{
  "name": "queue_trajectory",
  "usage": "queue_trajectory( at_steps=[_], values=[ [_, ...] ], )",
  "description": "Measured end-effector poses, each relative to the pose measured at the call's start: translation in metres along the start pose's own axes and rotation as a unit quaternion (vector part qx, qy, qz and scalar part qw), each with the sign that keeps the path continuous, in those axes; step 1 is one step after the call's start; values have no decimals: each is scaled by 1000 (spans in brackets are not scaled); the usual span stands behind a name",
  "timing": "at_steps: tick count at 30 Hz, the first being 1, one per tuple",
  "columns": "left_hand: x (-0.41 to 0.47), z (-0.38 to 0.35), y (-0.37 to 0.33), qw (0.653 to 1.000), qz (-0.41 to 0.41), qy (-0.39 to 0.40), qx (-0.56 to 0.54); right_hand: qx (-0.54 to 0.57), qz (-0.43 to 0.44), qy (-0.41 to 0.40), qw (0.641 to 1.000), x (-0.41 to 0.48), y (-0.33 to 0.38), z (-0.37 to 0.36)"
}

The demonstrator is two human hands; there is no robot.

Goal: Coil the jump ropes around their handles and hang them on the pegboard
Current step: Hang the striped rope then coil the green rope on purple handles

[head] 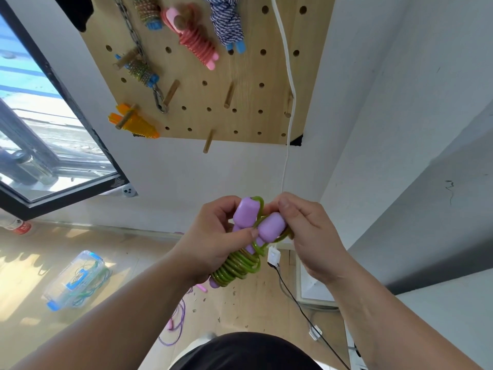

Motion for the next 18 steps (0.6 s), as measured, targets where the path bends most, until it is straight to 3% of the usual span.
queue_trajectory(
  at_steps=[3,7,13,18],
  values=[
    [-1,4,-4,1000,-25,13,1,109,-72,12,991,0,0,-5],
    [-3,6,0,998,-28,35,-36,144,-63,32,987,-2,7,-8],
    [-1,4,-1,999,-23,17,-43,19,93,3,995,-2,11,-3],
    [-2,1,-8,995,1,-13,-100,19,100,27,994,-5,12,-7]
  ],
)
Point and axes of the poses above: each hand's wrist, its own x-axis towards the middle knuckle, its own z-axis out of the back of the hand, y = z × x, the point moved 4 cm from there along x, towards the middle knuckle, and after that the axes turned 4 degrees about -x, right-handed, at the moved point
